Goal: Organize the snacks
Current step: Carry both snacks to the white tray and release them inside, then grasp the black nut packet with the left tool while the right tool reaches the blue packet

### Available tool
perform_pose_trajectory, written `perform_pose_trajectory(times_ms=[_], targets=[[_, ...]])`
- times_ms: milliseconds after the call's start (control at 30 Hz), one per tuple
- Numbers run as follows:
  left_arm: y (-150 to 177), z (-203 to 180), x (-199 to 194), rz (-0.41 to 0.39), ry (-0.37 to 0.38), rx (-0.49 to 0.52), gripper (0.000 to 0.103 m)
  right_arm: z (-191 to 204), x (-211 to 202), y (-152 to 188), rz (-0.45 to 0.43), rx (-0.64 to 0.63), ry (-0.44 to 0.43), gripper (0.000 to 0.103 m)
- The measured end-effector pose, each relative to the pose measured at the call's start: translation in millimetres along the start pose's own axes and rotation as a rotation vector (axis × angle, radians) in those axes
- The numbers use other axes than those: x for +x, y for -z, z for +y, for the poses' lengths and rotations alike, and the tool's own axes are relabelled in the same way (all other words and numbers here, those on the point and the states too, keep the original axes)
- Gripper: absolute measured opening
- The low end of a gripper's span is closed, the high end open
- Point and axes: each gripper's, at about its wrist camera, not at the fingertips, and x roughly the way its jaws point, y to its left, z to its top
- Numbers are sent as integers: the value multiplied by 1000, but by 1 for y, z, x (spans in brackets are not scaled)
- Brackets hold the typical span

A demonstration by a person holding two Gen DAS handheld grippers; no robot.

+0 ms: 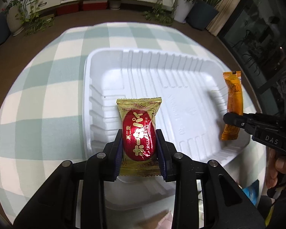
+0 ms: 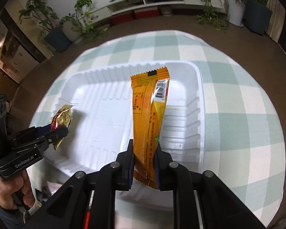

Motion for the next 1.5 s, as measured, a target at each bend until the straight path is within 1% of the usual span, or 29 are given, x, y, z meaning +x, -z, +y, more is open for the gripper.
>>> perform_pose_trajectory(times_ms=[67,133,233,300,333,367,433,533,600,633,667,700,733,767,800,833,867,900,1000,1100,1133,1200,1300,1400,1433,1500], targets=[[3,-2,2,4,-16,7,29,-4,7,3,17,4,4,19],[3,-5,3,24,-37,22,30,-8,11,4,21,13,-3,20],[5,-5,2,34,-27,10,30,-10,12,3,15,24,-2,22],[7,-4,0,28,-17,0,30,-9,9,3,10,19,13,29],[8,-3,-2,25,-9,-4,30,-8,6,5,4,15,19,37],[9,-2,-2,23,-5,-9,30,-8,5,5,-5,11,23,41],[11,-2,-9,10,-8,-17,30,-8,-1,6,-20,11,19,45],[11,-2,-25,-19,-15,-22,31,-8,-13,5,-43,22,11,55],[14,-3,-44,-56,-18,-17,31,-8,-28,6,-73,19,15,57],[15,-5,-52,-70,-20,-13,33,-9,-35,6,-87,19,12,59],[18,-6,-65,-95,-27,-6,46,-9,-46,8,-107,20,2,63],[23,-7,-76,-118,-32,-1,64,-10,-59,11,-133,28,-16,66],[28,-7,-88,-148,-40,1,70,-10,-73,16,-165,26,-30,71],[34,-8,-101,-180,-45,-1,75,-10,-85,21,-190,21,-36,76],[40,-8,-111,-196,-39,-3,75,-10,-98,28,-221,16,-43,77],[49,-8,-123,-209,-17,-5,76,-9,-111,36,-248,11,-55,79],[57,-8,-131,-216,-6,-9,78,-9,-123,45,-271,6,-73,80],[67,-7,-141,-232,1,-16,80,-8,-134,56,-295,3,-92,81],[102,-5,-164,-270,16,-39,85,-3,-161,96,-362,-14,-135,87],[145,-3,-179,-286,24,-71,85,6,-173,141,-410,-24,-172,88],[164,-2,-181,-287,37,-84,85,10,-173,158,-420,-24,-184,89],[190,-3,-181,-283,62,-97,85,19,-169,188,-427,-35,-208,90],[234,-4,-169,-262,111,-145,85,32,-159,226,-427,-36,-216,91],[268,-8,-157,-240,162,-176,85,37,-151,248,-417,-3,-253,91],[272,-10,-153,-231,173,-179,85,38,-150,253,-418,6,-258,91],[283,-16,-147,-206,175,-179,85,40,-150,261,-420,9,-238,91]])
